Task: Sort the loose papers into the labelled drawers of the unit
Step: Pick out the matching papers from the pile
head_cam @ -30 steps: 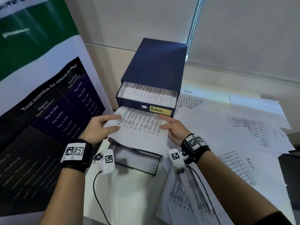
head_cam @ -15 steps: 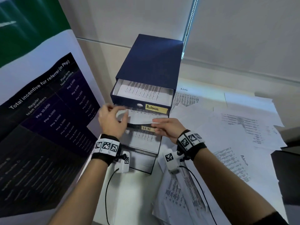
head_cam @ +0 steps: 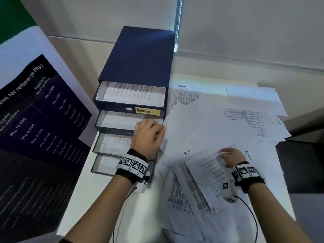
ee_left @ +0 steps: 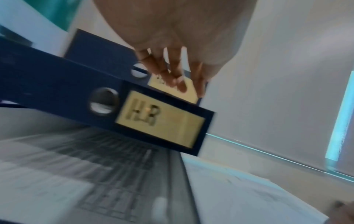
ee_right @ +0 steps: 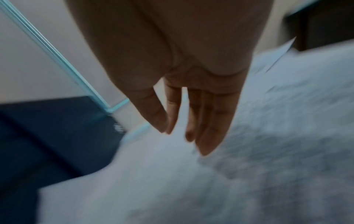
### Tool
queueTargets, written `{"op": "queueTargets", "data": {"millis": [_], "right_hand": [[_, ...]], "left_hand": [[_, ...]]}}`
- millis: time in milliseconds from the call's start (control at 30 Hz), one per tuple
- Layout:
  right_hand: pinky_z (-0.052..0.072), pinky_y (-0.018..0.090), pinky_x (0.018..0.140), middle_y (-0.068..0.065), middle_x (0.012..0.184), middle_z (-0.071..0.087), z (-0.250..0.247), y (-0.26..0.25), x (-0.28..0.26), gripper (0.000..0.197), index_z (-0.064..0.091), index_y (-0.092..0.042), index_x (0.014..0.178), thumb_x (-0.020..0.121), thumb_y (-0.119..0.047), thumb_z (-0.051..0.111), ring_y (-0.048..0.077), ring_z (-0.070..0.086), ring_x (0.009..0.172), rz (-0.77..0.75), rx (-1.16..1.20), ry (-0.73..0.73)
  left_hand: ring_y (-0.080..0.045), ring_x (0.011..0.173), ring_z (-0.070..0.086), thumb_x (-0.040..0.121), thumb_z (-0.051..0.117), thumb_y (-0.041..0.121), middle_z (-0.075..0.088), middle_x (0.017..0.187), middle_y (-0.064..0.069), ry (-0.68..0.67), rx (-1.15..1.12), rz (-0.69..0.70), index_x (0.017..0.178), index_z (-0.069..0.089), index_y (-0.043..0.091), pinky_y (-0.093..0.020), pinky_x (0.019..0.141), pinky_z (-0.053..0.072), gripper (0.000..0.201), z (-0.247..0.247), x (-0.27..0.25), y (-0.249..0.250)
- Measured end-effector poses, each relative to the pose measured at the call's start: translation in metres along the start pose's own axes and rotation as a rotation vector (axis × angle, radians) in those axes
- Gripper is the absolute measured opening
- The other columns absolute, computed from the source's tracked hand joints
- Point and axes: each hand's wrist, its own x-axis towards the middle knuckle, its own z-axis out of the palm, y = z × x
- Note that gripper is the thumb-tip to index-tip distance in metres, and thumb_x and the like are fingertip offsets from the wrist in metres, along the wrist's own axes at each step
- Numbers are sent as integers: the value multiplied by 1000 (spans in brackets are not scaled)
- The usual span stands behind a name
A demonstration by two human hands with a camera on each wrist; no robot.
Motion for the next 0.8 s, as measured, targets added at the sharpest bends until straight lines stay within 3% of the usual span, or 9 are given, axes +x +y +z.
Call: {"op": "queueTargets", "data": {"millis": [67, 133, 233, 333, 467, 600, 667, 733, 800], "right_hand": [[48, 44, 97, 21, 138, 47, -16, 58, 36, 80, 50, -14, 135, 68, -43, 84, 37, 55, 116, 191, -265, 126], [41, 51, 102, 25, 147, 32, -23, 97, 57, 128, 36, -13, 144, 42, -72, 84, 41, 40, 131, 318, -394, 140], [41, 54, 101, 26, 150, 22, -31, 102, 31, 115, 21, -9, 148, 64, -49, 87, 47, 32, 135, 382, -222, 190], [47, 48, 97, 24, 142, 26, -29, 105, 20, 95, 34, -15, 142, 67, -32, 89, 47, 44, 124, 308, -120, 229], [53, 36, 94, 17, 131, 30, -17, 117, 24, 80, 49, -18, 133, 65, -18, 89, 34, 58, 88, 89, -24, 179], [52, 28, 92, 9, 116, 40, -13, 118, 26, 64, 58, -18, 127, 70, -24, 87, 16, 58, 78, -60, 24, 91], [52, 31, 94, 9, 111, 52, -16, 119, 28, 64, 58, -16, 129, 72, -28, 86, 17, 59, 85, -102, 51, 67], [52, 35, 92, 8, 107, 59, -23, 120, 31, 75, 49, -15, 135, 72, -34, 85, 21, 60, 94, -97, 154, 115], [53, 39, 92, 6, 110, 60, -33, 115, 32, 86, 41, -18, 140, 71, -43, 84, 22, 61, 99, -106, 294, 143]], "left_hand": [[-16, 87, 53, 97, 56, 29, 63, 88, 2, -92, -145, 161, 93, 72, 18, -32, 80, 40, 20, 28, -2, 29], [-15, 87, 55, 97, 57, 28, 64, 90, 4, -301, -251, 125, 103, 71, 19, -33, 82, 46, 18, 63, -5, 46], [-19, 101, 60, 95, 60, 26, 64, 110, 0, -645, -300, -157, 132, 59, 18, -34, 94, 49, 37, 118, -11, 60], [-20, 107, 61, 94, 65, 30, 63, 122, -2, -850, -295, -395, 143, 49, 18, -28, 95, 48, 53, 158, -16, 70], [-24, 120, 57, 90, 69, 41, 60, 129, -8, -845, -410, -636, 144, 48, 19, -31, 101, 44, 62, 189, -19, 81], [-33, 128, 54, 88, 66, 52, 52, 144, -16, -897, -320, -595, 143, 46, 7, -43, 108, 43, 73, 204, -14, 94], [-30, 115, 61, 91, 68, 41, 62, 131, -12, -843, -360, -579, 132, 58, 7, -41, 102, 49, 54, 200, -11, 105], [-23, 88, 66, 90, 71, 30, 73, 97, -4, -724, -512, -568, 105, 69, 16, -37, 81, 56, 20, 189, -7, 113], [-20, 86, 71, 88, 75, 27, 74, 89, 3, -629, -661, -581, 98, 71, 18, -31, 75, 57, 14, 172, 1, 116]]}}
